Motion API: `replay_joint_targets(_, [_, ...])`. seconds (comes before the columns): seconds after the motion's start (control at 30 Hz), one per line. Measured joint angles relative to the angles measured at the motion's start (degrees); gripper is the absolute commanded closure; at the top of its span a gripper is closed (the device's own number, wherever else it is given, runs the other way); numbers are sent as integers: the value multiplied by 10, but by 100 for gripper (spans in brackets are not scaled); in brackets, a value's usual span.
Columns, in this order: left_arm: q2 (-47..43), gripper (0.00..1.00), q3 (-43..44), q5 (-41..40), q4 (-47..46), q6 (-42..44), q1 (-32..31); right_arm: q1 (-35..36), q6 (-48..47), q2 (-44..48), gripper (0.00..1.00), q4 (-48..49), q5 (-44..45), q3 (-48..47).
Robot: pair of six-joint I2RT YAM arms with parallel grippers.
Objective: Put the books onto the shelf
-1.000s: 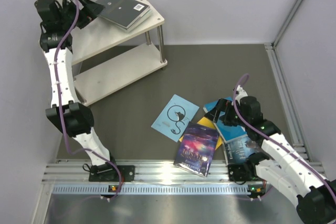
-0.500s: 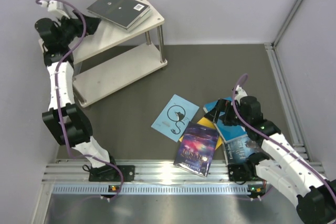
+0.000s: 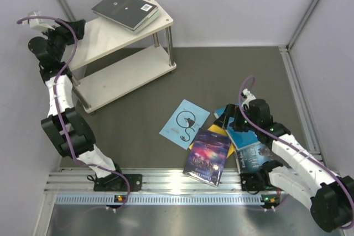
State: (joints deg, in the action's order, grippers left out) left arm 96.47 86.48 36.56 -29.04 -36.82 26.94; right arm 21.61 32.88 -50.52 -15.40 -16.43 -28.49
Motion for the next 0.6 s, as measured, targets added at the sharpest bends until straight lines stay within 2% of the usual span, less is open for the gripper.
replay_joint_targets(0.33, [-31, 17, -33, -87, -22, 18, -17, 0, -19, 0, 0, -4, -8, -1])
replay_joint_targets(0.6, [-28, 11, -13, -104, -7, 19, -18, -1, -28, 0, 0, -2, -31, -1])
